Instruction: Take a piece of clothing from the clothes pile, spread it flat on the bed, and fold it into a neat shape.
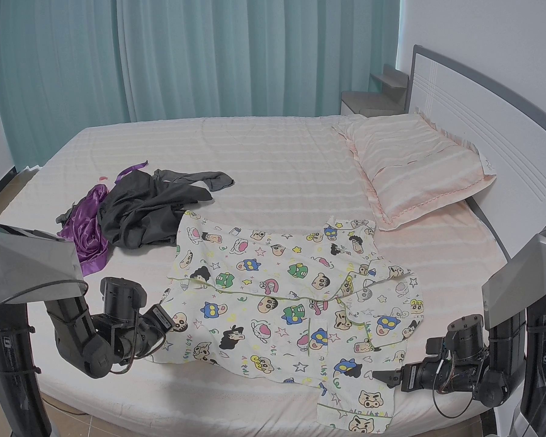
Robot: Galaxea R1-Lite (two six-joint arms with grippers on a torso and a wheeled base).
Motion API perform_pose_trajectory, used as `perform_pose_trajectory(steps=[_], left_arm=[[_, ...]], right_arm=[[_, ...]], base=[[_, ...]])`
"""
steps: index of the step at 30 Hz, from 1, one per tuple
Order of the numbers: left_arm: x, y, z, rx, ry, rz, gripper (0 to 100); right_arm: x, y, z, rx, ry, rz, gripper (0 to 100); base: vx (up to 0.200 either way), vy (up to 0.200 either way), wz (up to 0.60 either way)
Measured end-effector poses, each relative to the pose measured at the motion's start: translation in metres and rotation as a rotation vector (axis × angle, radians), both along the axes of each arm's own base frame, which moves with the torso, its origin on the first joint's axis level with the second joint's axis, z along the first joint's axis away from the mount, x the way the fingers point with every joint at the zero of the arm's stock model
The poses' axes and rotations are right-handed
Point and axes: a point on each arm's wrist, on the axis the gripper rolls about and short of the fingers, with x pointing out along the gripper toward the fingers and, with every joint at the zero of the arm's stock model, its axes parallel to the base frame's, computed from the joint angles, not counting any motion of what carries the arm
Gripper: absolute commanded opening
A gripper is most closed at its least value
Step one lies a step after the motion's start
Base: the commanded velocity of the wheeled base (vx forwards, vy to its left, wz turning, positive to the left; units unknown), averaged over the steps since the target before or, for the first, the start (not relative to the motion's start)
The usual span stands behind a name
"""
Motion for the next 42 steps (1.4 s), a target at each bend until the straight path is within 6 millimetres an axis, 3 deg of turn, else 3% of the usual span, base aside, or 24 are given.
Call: perform_pose_trajectory(steps=[9, 15, 23, 32, 40, 41, 42], left_arm=[[-0.022, -0.034, -0.009, 0.108, 0.032, -0.158, 0], [-0.022, -0.034, -0.010, 0.117, 0.025, -0.112, 0], [-0.012, -0.002, 0.003, 0.045, 0.000, -0.016, 0], [-0.005, 0.051, 0.003, -0.031, 0.007, -0.088, 0], [-0.002, 0.062, -0.005, 0.022, 0.014, -0.112, 0], [-0.001, 0.063, -0.005, 0.024, 0.015, -0.112, 100], [-0.001, 0.063, -0.006, 0.025, 0.014, -0.113, 100]], right_arm=[[0.000, 0.000, 0.000, -0.001, 0.002, 0.001, 100], [0.000, 0.000, 0.000, -0.001, 0.001, 0.001, 100], [-0.001, 0.001, 0.000, -0.002, 0.002, 0.004, 100], [-0.001, 0.001, 0.001, -0.003, -0.003, 0.005, 100], [-0.001, 0.001, 0.002, -0.001, -0.008, 0.006, 100], [-0.001, 0.001, 0.002, -0.001, -0.009, 0.007, 100], [-0.001, 0.001, 0.002, -0.001, -0.009, 0.007, 100]], base=[[0.000, 0.000, 0.00], [0.000, 0.000, 0.00], [0.000, 0.000, 0.00], [0.000, 0.000, 0.00], [0.000, 0.000, 0.00], [0.000, 0.000, 0.00], [0.000, 0.000, 0.00]])
